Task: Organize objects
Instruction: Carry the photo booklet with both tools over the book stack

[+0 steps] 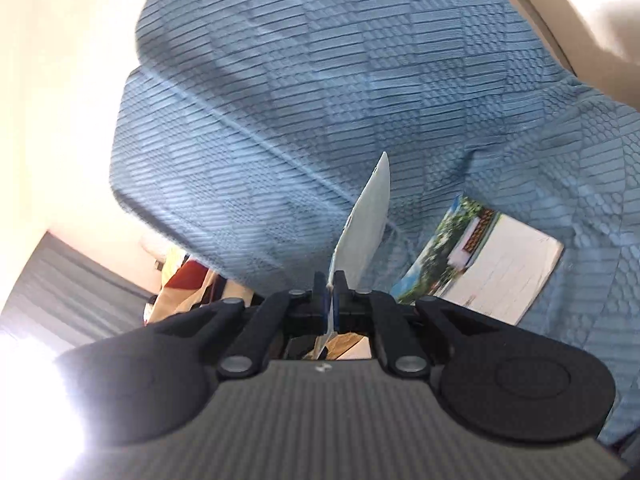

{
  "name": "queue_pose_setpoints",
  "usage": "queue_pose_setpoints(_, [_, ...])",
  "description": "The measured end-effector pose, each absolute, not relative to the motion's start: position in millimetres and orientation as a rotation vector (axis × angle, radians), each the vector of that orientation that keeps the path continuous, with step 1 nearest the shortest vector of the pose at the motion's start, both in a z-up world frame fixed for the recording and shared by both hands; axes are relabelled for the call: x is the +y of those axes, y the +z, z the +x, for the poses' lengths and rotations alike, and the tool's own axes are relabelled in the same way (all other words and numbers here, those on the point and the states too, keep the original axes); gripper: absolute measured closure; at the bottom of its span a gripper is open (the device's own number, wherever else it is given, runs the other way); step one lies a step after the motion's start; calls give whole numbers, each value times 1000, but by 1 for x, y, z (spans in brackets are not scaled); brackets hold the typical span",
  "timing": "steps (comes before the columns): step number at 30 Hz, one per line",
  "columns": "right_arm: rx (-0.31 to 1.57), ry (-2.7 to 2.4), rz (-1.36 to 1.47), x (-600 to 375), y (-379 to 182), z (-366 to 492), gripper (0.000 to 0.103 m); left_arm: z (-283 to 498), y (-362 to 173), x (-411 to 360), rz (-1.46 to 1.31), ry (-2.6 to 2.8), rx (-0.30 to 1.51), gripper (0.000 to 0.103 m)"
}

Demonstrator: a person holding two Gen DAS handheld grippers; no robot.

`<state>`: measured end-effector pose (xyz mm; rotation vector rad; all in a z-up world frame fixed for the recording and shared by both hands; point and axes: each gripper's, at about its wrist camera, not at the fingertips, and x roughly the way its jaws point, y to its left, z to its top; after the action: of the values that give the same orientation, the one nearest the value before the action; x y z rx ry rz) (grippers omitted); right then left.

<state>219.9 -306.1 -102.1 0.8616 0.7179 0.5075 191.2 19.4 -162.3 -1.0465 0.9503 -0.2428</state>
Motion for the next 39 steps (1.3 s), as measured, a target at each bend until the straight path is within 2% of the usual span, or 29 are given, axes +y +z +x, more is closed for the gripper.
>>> queue_pose_setpoints(10, [685, 548, 835, -275, -51, 194, 97, 162, -106, 61, -1027, -273, 856, 94])
queue_pose_setpoints(20, [704, 582, 803, -249, -35, 176, 96, 134, -75, 93, -994, -272, 803, 94])
queue_pose_setpoints(32, [778, 607, 773, -208, -65, 166, 95, 105, -101, 137, -994, -228, 817, 94])
queue_pose_setpoints(39, [852, 607, 725, -187, -103, 166, 94, 102, -140, 152, -939, -149, 875, 94])
